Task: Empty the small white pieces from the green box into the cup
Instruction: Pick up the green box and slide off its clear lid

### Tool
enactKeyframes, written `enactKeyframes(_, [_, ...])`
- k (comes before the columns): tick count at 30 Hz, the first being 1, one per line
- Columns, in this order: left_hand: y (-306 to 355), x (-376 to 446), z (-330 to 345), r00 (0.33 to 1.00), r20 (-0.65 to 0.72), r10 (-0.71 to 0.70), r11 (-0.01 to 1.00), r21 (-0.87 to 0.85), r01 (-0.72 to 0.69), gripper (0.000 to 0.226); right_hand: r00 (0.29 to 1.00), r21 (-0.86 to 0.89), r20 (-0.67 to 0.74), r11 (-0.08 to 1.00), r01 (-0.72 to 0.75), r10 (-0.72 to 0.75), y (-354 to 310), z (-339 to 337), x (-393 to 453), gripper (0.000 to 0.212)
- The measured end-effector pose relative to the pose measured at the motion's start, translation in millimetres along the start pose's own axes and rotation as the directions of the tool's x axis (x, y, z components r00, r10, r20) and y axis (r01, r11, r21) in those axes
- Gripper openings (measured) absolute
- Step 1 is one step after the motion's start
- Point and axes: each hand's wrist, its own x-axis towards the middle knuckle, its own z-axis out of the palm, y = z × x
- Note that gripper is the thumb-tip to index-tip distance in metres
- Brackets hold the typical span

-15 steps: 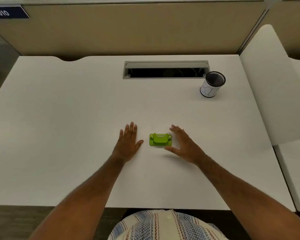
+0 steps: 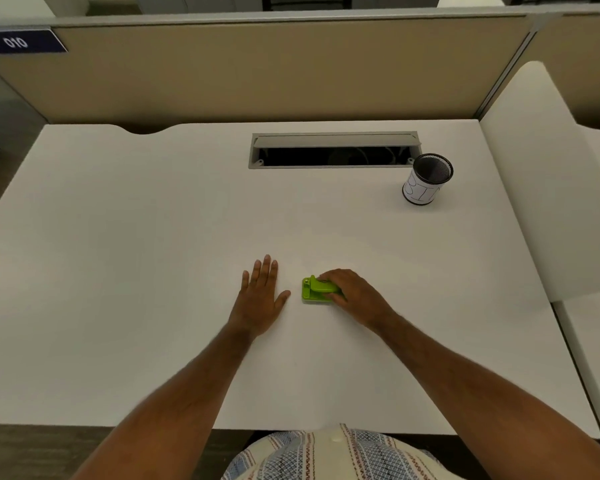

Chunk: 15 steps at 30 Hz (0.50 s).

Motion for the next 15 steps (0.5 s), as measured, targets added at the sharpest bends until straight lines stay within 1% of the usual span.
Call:
enactKeyframes(3, [-2.2, 1.1, -0.2, 1.000, -0.005, -0.004, 0.998, -0.061, 0.004, 0.078, 0.995, 0.143, -0.050, 0.987, -0.077, 0.085, -4.2, -3.4, 7.7, 0.026])
enactKeyframes(6, [-4.4, 0.7, -0.3, 1.000, -0.014, -0.005, 0.996, -0.088, 0.004, 0.079, 0.977, 0.337, -0.059, 0.926, -0.172, 0.203, -8.5, -5.0, 11.6, 0.013])
enactKeyframes(7, [-4.6, 0.8, 0.2, 1.000, -0.019, -0.006, 0.995, -0.097, 0.004, 0.079, 0.967, 0.397, -0.060, 0.895, -0.203, 0.246, -9.5, -4.9, 12.4, 0.011])
enactKeyframes(11, [-4.7, 2.2, 2.1, 0.999, -0.037, -0.012, 0.985, -0.171, 0.006, 0.078, 0.915, 0.576, -0.058, 0.762, -0.296, 0.399, -11.4, -0.3, 12.1, 0.017])
enactKeyframes(15, [-5.6, 0.2, 4.8, 0.996, -0.082, -0.017, 0.966, -0.258, -0.005, 0.074, 0.852, 0.725, 0.058, 0.564, -0.395, 0.521, -14.7, 3.4, 8.0, 0.021])
